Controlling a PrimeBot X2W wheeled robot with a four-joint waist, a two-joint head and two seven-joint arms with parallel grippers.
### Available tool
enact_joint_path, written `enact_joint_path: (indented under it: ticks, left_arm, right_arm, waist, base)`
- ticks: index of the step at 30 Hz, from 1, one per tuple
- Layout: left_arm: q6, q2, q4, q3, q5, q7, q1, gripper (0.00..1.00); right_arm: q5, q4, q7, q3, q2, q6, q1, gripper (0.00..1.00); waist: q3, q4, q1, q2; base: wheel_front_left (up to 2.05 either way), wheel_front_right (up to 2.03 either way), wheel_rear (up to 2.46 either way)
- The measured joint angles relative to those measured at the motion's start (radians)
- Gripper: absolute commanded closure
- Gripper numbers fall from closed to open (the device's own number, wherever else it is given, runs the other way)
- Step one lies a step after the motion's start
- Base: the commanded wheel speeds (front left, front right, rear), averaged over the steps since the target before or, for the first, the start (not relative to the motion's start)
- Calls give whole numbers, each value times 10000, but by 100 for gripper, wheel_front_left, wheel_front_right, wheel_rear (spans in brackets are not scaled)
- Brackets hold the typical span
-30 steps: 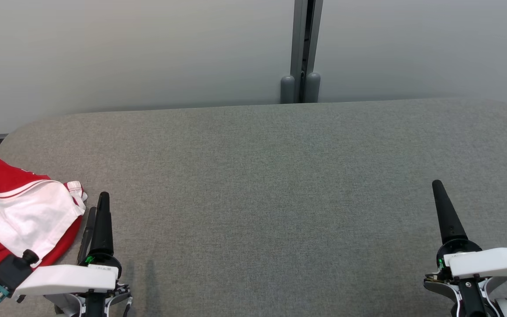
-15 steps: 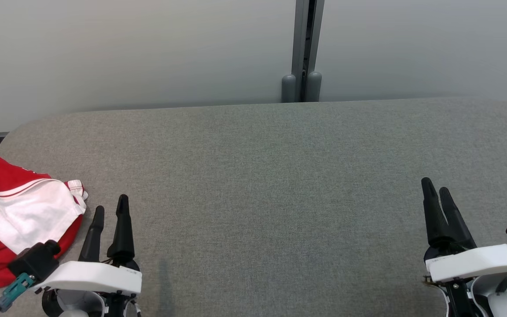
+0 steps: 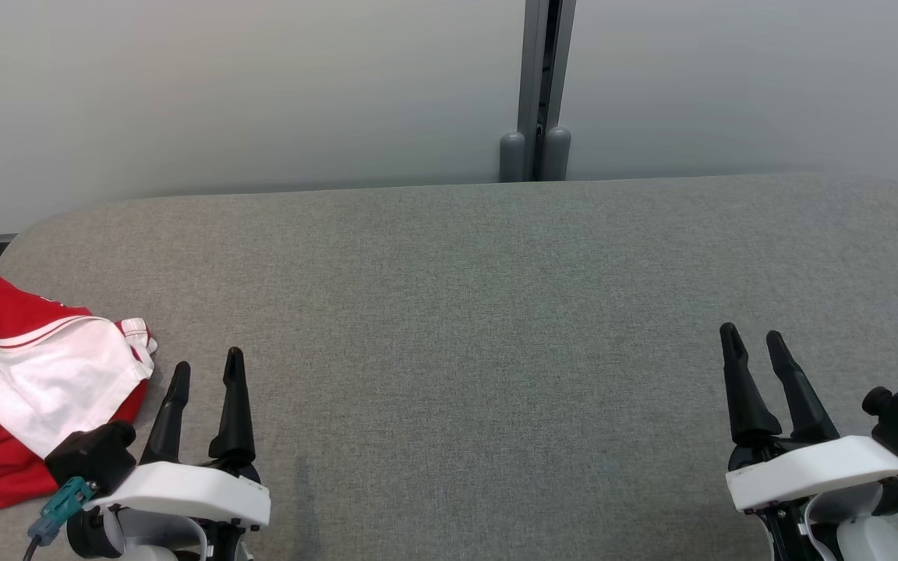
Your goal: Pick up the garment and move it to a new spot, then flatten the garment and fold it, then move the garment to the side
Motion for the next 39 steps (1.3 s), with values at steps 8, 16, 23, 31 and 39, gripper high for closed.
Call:
enact_joint_path:
  ticks: [8, 16, 23, 31, 39]
  left_arm:
    - [61, 8, -48, -123, 767, -215, -95, 0]
    - [153, 13, -90, -221, 1513, -418, -110, 0]
    - [249, 19, -92, -314, 2092, -571, -110, 0]
    - [334, 25, -105, -424, 2685, -736, -111, 0]
    - [387, 31, -130, -502, 3300, -897, -130, 0]
  right_arm:
    - [-863, -21, -215, 54, 13, 0, -81, 0]
    - [-1743, -25, -403, 52, 33, 0, -105, 0]
    - [-2374, 82, -575, 2, 48, 0, -108, 0]
    - [-2970, 130, -727, 50, 65, 2, -194, 0]
    - [-3526, 132, -876, 104, 75, 2, -235, 0]
  waist:
    - [-13, 16, 0, 0]
    - [-28, 45, 0, 0]
    - [-31, 46, 0, 0]
    - [-13, 40, 0, 0]
    - [1, 48, 0, 0]
  base:
    - [0, 0, 0]
    - [0, 0, 0]
    - [0, 0, 0]
    - [0, 0, 0]
    - [0, 0, 0]
